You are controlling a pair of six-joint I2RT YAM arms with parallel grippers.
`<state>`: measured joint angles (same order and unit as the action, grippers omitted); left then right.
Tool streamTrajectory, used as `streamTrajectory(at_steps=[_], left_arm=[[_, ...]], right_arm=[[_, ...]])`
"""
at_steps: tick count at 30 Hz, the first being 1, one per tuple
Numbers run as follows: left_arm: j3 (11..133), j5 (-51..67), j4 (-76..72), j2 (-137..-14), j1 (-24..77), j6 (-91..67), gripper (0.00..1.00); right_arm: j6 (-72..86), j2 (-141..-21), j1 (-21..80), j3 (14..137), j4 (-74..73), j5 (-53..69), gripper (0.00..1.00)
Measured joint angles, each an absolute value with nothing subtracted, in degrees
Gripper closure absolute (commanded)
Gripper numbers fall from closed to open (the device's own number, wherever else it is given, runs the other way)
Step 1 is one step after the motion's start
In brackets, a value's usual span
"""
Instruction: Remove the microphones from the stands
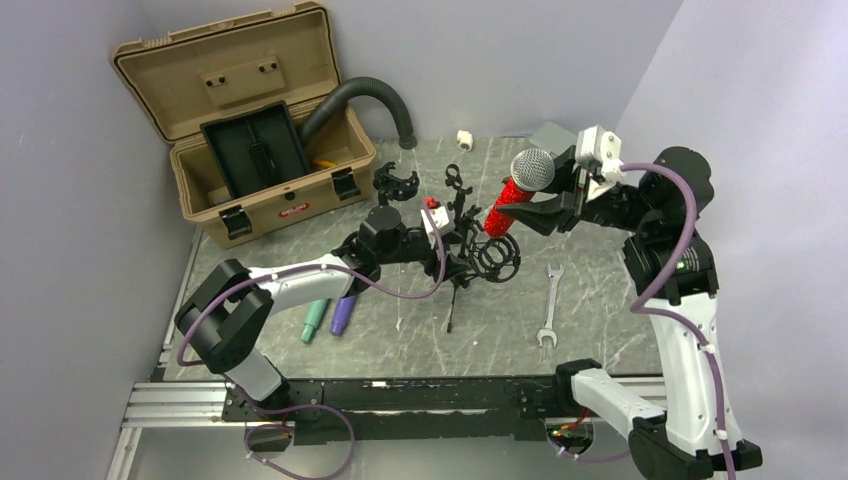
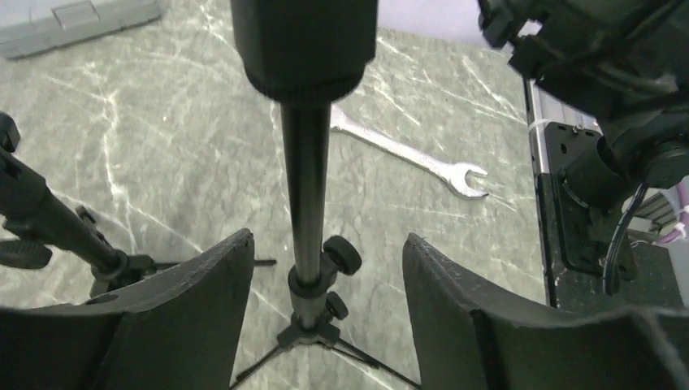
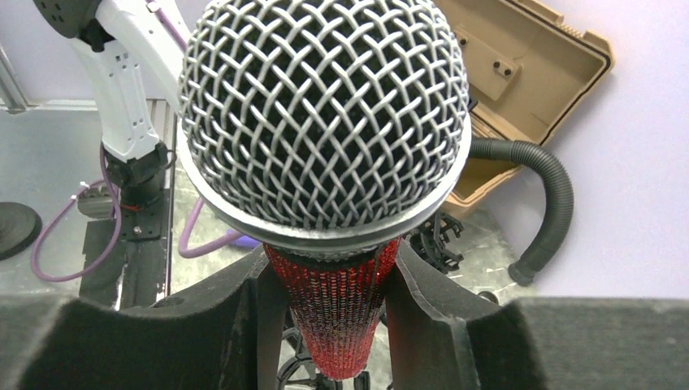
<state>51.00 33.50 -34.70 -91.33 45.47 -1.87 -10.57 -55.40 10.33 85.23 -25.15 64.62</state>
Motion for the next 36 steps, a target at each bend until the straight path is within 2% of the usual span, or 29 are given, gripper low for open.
streamTrajectory(at_steps=[3, 4, 22, 36], left_arm=[[51.0, 33.1, -30.8, -90.2, 45.5, 0.4, 0.02], [51.0, 33.0, -29.8, -89.6, 45.5, 1.1, 0.01], [53.8, 27.7, -7.7, -72.3, 43.5, 16.6, 0.01], [77.8, 28.6, 14.8, -68.8, 38.8, 16.8, 0.01]], right_arm=[[-10.0, -56.6, 10.3, 85.0, -25.0, 64.6, 1.0], [-9.8, -57.1, 10.3, 85.0, -24.8, 64.6, 1.0], [-8.0, -66.0, 10.3, 92.2, -23.9, 64.6, 1.0], [-2.6, -70.1, 10.3, 95.2, -18.6, 65.1, 1.0]])
